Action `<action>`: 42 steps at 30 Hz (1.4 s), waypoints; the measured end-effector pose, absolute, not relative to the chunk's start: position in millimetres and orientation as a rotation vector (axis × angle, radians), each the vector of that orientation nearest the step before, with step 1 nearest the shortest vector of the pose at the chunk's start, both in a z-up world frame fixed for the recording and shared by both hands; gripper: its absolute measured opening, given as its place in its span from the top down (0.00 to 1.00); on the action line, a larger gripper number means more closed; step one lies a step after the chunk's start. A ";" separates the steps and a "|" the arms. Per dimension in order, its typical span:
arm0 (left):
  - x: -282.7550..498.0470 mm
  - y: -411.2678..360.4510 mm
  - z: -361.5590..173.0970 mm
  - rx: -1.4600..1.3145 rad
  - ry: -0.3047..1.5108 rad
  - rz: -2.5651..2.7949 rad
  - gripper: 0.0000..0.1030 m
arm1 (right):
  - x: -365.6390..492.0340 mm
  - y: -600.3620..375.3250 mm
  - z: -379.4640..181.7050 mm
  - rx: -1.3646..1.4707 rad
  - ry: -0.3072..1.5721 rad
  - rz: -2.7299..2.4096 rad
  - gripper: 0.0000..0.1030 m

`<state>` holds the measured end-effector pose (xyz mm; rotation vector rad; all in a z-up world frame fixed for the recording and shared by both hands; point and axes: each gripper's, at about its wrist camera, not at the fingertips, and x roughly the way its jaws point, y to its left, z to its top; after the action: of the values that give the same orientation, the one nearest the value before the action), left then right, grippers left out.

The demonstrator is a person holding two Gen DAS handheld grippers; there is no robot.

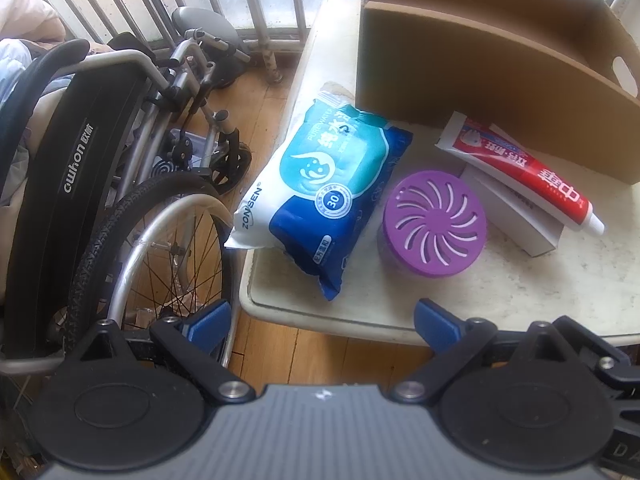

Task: Organize objects
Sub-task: 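Move the right gripper toward the red-and-white toothpaste tube, then grasp the red-and-white toothpaste tube with the right gripper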

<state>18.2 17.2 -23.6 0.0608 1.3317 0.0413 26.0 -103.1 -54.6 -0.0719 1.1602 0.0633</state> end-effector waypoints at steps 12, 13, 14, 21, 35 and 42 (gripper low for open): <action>25.2 16.0 -21.8 0.062 1.318 0.054 0.04 | 29.1 -105.6 -52.8 -0.084 1.141 0.070 0.01; 26.2 15.1 -21.5 0.061 1.317 0.055 0.04 | 29.5 -106.4 -52.7 -0.087 1.137 0.071 0.01; 27.5 13.7 -20.9 0.061 1.316 0.056 0.04 | 29.9 -107.6 -52.8 -0.089 1.133 0.072 0.01; 36.4 3.7 -11.6 0.046 1.268 0.061 0.04 | 33.4 -120.2 -51.7 -0.090 1.112 0.092 0.01; 53.1 -32.3 5.7 0.020 1.159 0.076 0.04 | 49.9 -155.9 -51.0 -0.088 1.074 0.186 0.01; 65.3 -43.0 8.2 -0.028 1.159 0.108 0.04 | 59.6 -169.3 -45.5 -0.124 1.031 0.263 0.01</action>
<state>65.3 -43.0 8.2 -0.0279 1.1589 0.1078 59.6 -169.3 -45.5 -0.1237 1.0306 0.2630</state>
